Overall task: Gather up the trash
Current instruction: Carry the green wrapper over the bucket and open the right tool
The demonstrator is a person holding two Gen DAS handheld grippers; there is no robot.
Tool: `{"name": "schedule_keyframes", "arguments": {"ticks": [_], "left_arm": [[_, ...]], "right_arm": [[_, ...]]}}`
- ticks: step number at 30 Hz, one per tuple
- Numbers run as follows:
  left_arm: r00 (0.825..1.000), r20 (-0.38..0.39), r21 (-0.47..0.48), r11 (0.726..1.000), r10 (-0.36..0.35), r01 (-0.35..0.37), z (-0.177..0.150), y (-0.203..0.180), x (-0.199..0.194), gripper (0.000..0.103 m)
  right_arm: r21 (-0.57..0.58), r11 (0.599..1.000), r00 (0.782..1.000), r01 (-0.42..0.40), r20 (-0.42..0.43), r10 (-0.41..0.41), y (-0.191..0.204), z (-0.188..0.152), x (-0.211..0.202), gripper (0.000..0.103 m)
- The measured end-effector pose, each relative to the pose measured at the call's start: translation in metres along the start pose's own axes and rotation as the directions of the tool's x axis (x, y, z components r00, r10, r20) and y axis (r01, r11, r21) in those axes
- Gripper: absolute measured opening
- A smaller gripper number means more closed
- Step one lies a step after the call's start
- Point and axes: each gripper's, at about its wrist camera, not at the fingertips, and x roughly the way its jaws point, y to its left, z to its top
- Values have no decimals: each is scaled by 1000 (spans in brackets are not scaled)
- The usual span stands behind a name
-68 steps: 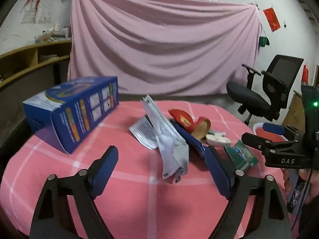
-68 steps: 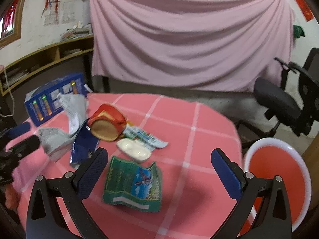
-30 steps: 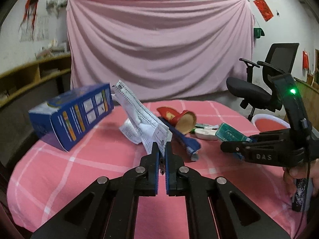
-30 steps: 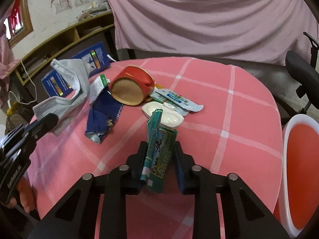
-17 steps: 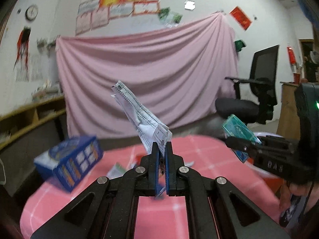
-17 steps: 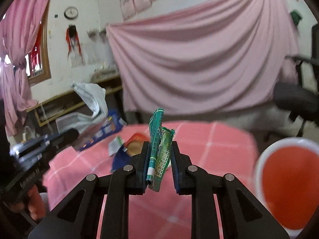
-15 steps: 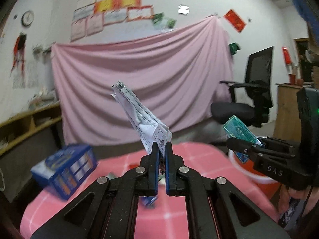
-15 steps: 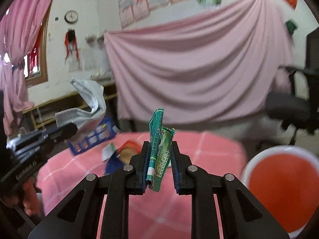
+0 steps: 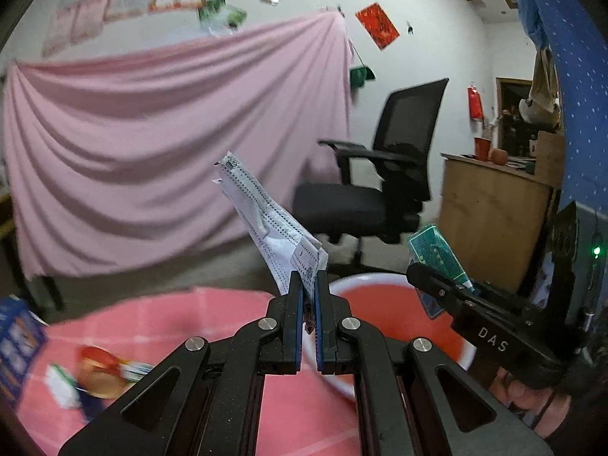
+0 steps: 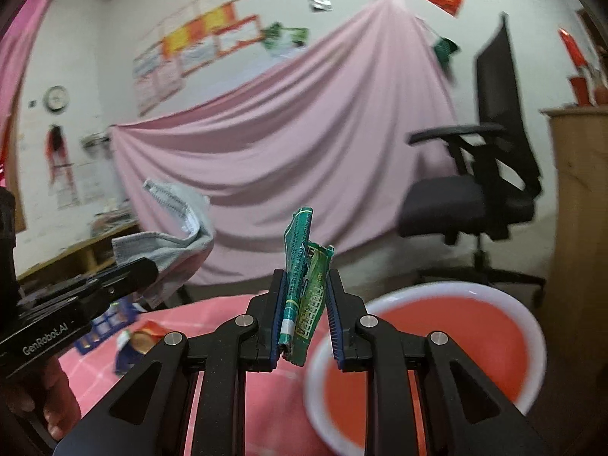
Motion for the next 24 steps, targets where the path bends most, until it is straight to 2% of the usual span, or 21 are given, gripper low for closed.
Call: {"name": "schedule_keyframes", "arguments": {"ticks": [7, 9, 14, 16, 17, 18, 20, 22, 24], "left_arm": [[987, -131, -88, 993, -92, 81, 10, -16, 53, 3], [980, -166, -96, 991, -108, 93, 12, -21, 67, 3], [966, -213, -126, 985, -145, 120, 7, -18, 76, 4], [963, -226, -130, 984, -148, 121, 3, -16, 74, 6], [962, -232, -128, 985, -142, 115, 2, -15, 75, 7], [962, -237, -123, 987, -135, 108, 3, -15, 76, 8], [963, -234, -123, 987, -131, 104, 2, -14, 75, 11], [966, -226, -126, 987, -124, 97, 2, -12, 72, 18], [972, -209, -131, 988, -110, 84, 3, -7, 67, 28]], "right_arm": [[95, 989, 990, 117, -93, -108, -45, -9, 6, 21], [113, 983, 984, 144, -118, -130, -55, -11, 7, 28], [143, 974, 976, 174, -156, -152, -65, -13, 9, 34], [153, 971, 974, 184, -164, -159, -66, -13, 8, 42], [160, 969, 973, 186, -166, -160, -68, -13, 8, 50], [162, 968, 972, 192, -168, -164, -68, -13, 8, 53], [158, 967, 970, 200, -172, -173, -68, -13, 8, 53], [158, 965, 968, 210, -175, -182, -68, -13, 9, 54], [161, 963, 966, 218, -176, -189, -68, -12, 9, 62]]}}
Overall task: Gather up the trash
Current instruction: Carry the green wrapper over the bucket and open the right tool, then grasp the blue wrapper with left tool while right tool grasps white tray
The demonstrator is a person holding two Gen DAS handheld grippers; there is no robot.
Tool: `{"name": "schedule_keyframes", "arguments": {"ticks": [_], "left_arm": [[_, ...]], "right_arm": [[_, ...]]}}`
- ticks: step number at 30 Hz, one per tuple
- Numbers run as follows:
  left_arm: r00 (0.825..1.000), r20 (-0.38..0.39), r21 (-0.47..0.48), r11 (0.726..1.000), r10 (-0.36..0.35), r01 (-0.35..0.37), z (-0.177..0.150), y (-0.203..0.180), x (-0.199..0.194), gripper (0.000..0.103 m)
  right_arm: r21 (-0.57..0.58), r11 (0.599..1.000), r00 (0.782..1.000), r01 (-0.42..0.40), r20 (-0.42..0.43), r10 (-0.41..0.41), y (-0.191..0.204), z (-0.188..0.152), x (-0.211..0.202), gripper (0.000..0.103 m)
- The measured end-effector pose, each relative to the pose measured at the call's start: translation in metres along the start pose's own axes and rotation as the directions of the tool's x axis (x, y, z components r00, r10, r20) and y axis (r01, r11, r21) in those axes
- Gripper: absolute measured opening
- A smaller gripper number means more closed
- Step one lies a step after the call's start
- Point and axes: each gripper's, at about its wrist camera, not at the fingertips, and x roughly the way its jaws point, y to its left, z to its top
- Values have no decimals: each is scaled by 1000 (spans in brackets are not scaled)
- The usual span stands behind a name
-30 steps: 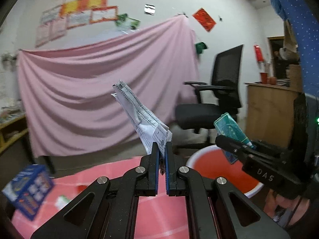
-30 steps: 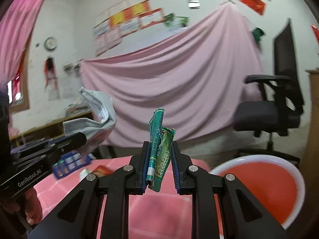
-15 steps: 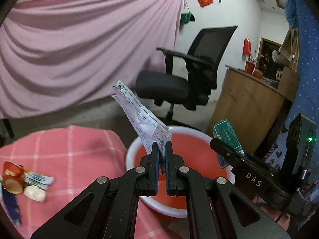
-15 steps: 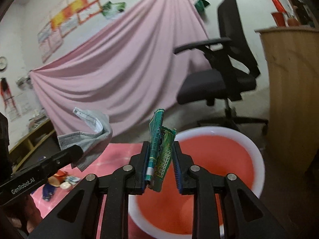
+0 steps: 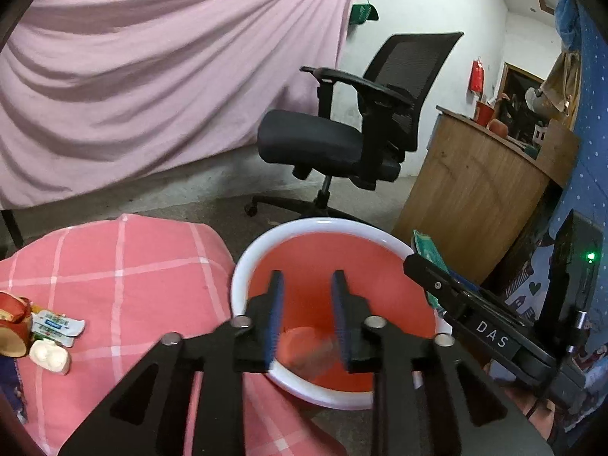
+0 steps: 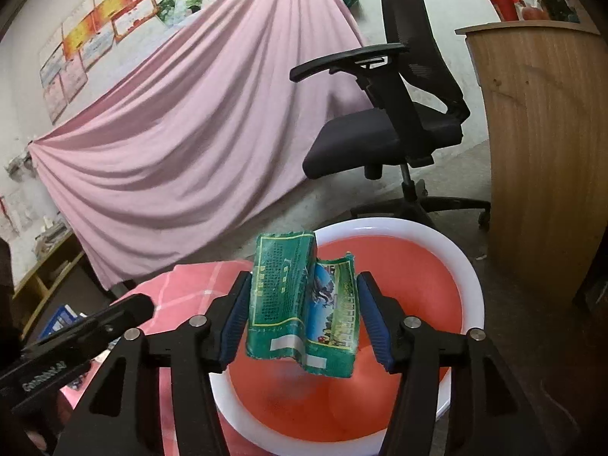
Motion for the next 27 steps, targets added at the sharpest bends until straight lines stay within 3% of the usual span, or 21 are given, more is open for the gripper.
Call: {"name": "schedule_keyframes", "arguments": {"ticks": [7, 14, 16, 18, 20, 21, 27], "left_arm": [[997, 61, -55, 997, 48, -44, -5, 22, -26, 32], [975, 177, -122, 986, 135, -115, -13, 50, -69, 58], [961, 218, -145, 979, 170, -140, -16, 61, -83, 63], [940, 263, -174, 969, 216, -174, -22, 72, -99, 86], [911, 310, -202, 955, 273, -217, -29, 81, -113, 98], [888, 343, -219, 945, 308, -243, -34, 87, -123, 98], [816, 396, -257, 904, 421, -341, -64, 114, -159, 100]], "right_arm": [[-14, 1000, 1000, -4, 15, 4, 11, 2, -2, 78], [-75, 996, 994, -38, 101, 45, 40, 5, -16, 90], [-102, 993, 988, -53, 138, 67, 50, 4, -21, 99], [-139, 988, 977, -71, 188, 97, 63, 3, -29, 103], [-173, 981, 966, -90, 225, 129, 75, 2, -35, 103], [-191, 976, 959, -100, 245, 146, 81, 1, -38, 103], [-265, 953, 917, -148, 325, 232, 114, -7, -50, 103]]}}
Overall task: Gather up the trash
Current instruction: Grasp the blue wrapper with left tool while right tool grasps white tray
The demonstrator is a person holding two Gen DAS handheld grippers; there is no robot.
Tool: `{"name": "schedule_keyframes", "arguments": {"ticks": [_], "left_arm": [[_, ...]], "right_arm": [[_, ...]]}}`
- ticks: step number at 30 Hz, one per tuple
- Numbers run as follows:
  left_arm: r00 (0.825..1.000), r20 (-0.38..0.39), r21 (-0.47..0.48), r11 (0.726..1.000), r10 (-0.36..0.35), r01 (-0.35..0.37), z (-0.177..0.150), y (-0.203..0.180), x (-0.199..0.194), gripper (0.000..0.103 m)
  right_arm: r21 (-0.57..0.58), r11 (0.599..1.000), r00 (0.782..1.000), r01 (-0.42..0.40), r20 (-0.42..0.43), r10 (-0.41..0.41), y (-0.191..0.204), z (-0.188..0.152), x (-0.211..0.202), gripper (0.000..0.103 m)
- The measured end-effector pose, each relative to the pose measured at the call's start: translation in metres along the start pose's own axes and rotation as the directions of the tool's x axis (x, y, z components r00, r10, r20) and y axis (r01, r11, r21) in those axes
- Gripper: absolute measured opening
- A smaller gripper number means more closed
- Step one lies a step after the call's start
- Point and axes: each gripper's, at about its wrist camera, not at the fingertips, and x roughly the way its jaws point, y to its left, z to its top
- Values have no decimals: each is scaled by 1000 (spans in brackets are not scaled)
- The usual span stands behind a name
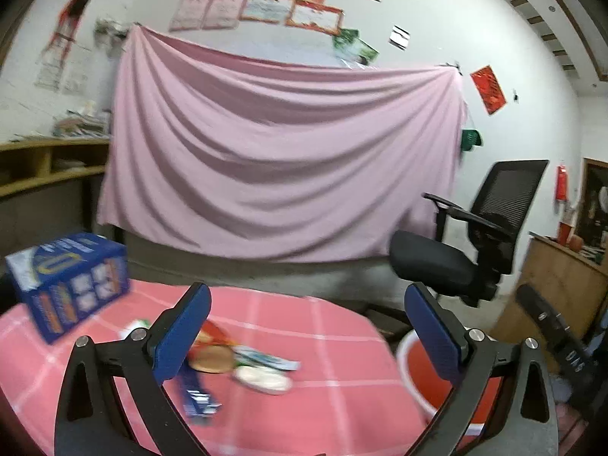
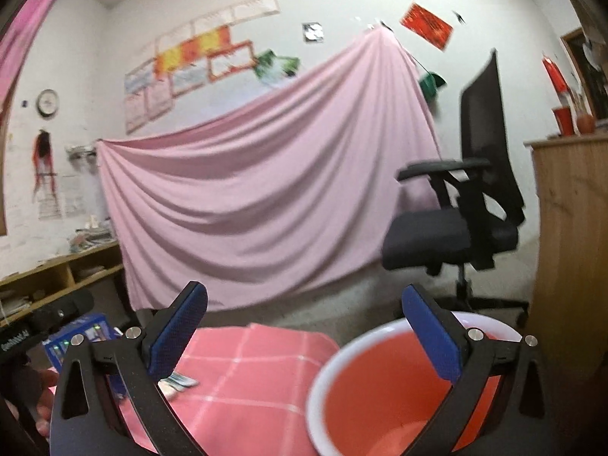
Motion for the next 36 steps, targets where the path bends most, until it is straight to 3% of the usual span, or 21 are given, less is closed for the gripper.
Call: {"name": "schedule_keyframes", "arguments": {"ticks": [6, 13, 19, 24, 29, 31, 32, 36], "left_arm": [[994, 64, 19, 995, 93, -94, -16, 36, -30, 100], [985, 77, 37, 987, 152, -155, -28, 60, -42, 100], [985, -32, 26, 985, 170, -169, -42, 77, -30, 100], [975, -145, 40, 986, 167, -162, -50, 78, -9, 100], [954, -269, 5, 990, 134, -138, -52, 85, 15, 97], [940, -324, -23, 993, 104, -118, -54, 90, 25, 86], [930, -358, -36, 994, 85, -105, -56, 92, 32, 76], [878, -478, -70, 995, 29, -70, -66, 95, 55, 48]], "right_arm": [[-66, 996, 995, -59, 72, 64, 37, -3, -4, 103], [-151, 982, 989, -118, 70, 129, 72, -13, 3, 103], [-212, 964, 987, -158, -28, 156, 99, -30, 26, 103], [-230, 952, 969, -204, -185, 163, 109, -44, 54, 103], [-192, 947, 918, -257, -354, 178, 110, -57, 82, 100], [-185, 940, 884, -285, -431, 183, 113, -64, 94, 93], [-186, 937, 868, -297, -462, 183, 115, -69, 98, 88], [-182, 914, 775, -363, -604, 187, 127, -88, 120, 78]]}}
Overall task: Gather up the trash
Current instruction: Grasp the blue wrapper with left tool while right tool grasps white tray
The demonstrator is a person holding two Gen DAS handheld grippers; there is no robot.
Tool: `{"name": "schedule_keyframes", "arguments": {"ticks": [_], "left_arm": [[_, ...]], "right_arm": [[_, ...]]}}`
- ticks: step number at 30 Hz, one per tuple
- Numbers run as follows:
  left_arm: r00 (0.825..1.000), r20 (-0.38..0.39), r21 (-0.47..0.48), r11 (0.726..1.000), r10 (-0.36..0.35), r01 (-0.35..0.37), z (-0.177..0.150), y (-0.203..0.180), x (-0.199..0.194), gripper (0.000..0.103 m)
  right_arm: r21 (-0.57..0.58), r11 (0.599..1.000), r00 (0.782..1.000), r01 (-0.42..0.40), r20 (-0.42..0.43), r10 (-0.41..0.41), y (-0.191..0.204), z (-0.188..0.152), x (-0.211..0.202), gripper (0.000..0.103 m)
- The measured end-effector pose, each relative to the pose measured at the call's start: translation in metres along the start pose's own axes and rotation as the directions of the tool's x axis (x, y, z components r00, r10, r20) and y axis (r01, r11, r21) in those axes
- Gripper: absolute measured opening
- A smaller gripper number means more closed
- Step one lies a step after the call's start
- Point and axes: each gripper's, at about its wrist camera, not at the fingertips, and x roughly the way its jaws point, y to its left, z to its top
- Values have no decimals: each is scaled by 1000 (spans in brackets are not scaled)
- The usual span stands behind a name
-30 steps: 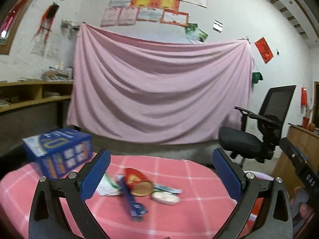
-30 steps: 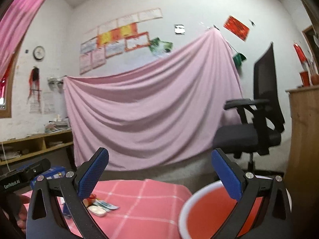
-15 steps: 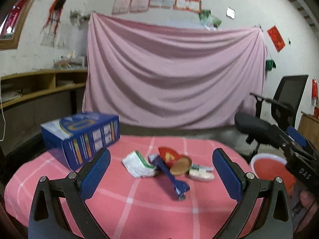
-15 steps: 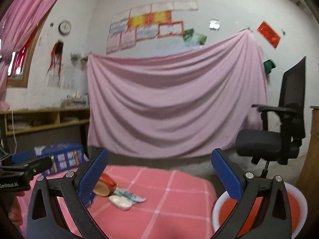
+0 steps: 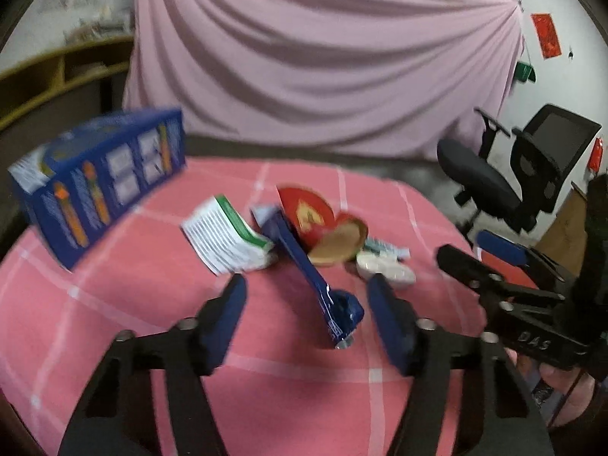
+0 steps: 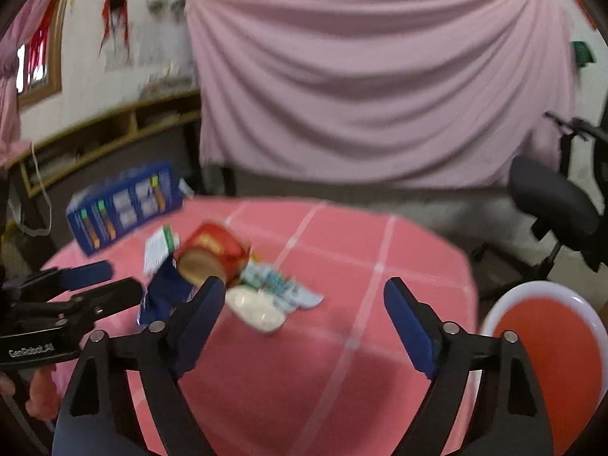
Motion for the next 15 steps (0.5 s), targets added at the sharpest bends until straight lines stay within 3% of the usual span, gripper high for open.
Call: {"name": "schedule_keyframes", "arguments": {"ticks": [3, 6, 10, 15], "left_arm": [[998, -56, -15, 1000, -18, 18, 0, 3, 9, 30], [997, -66, -33, 999, -31, 29, -1, 7, 7, 20], [997, -70, -37, 999, -28, 25, -1, 9, 3, 14], [997, -68, -43, 999, -19, 16, 1, 11, -2, 12]], "right_arm": [[2, 999, 996, -36, -82, 36, -1, -1, 16, 73], [17, 998, 990, -68, -123, 70, -2, 2, 25, 72], [9, 994, 974, -108, -200, 107, 2, 3, 43, 66], [-6, 991, 962, -132, -242, 127, 7, 1, 50, 29]]}}
